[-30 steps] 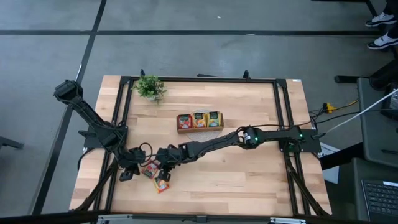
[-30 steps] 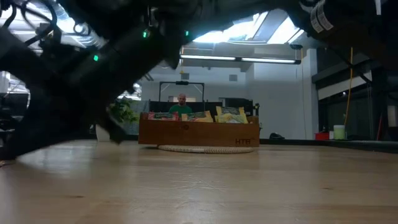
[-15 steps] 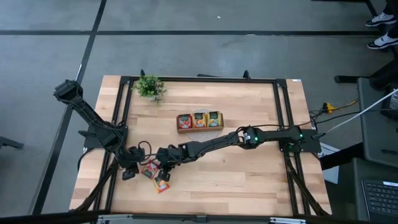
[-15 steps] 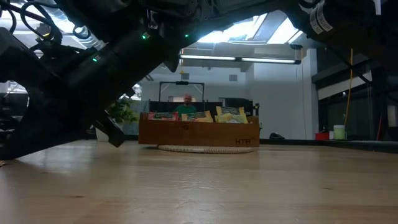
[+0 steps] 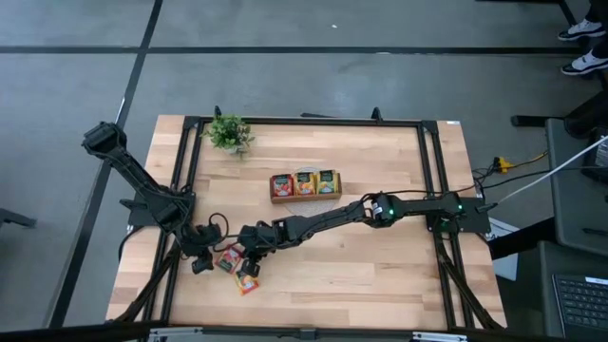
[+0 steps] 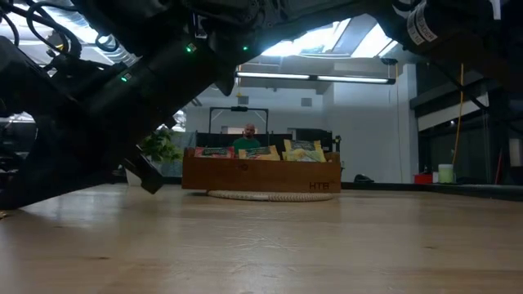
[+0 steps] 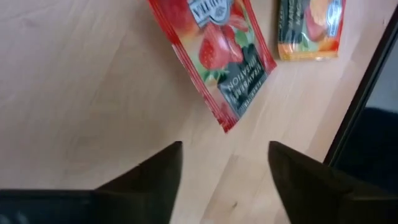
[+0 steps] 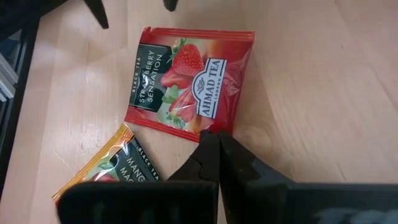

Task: Pick & Place Tea
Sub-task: Put the red tea bag into the left section of the wooden organizer

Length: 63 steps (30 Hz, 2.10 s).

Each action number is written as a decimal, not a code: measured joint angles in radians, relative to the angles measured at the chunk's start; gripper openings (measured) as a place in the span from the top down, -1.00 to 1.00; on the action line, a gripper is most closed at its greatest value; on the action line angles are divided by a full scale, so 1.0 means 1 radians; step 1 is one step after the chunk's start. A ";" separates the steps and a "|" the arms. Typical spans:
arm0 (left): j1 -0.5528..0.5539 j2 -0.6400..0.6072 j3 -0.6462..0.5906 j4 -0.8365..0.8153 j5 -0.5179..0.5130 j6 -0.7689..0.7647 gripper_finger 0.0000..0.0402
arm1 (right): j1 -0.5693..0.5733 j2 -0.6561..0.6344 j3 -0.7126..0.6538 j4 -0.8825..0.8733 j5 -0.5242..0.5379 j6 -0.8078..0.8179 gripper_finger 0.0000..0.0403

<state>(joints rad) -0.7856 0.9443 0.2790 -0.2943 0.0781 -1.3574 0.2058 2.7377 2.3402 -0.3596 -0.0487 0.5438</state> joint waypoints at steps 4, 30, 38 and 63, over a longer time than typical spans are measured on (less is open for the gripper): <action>0.001 0.000 0.000 0.003 -0.041 -0.062 -0.35 | 0.000 0.000 -0.001 0.008 0.000 -0.002 1.00; 0.051 0.124 0.004 0.109 -0.004 -0.124 -0.37 | 0.000 0.003 -0.002 0.043 0.004 -0.026 1.00; 0.055 0.128 -0.001 0.101 -0.005 -0.086 0.28 | -0.001 0.003 -0.002 0.049 0.005 -0.029 1.00; 0.055 0.043 -0.001 0.121 -0.020 -0.031 0.99 | -0.006 -0.109 0.013 -0.050 -0.172 -0.052 0.53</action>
<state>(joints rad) -0.7311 0.9874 0.2783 -0.1736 0.0586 -1.3880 0.1993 2.6289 2.3531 -0.4099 -0.2207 0.4919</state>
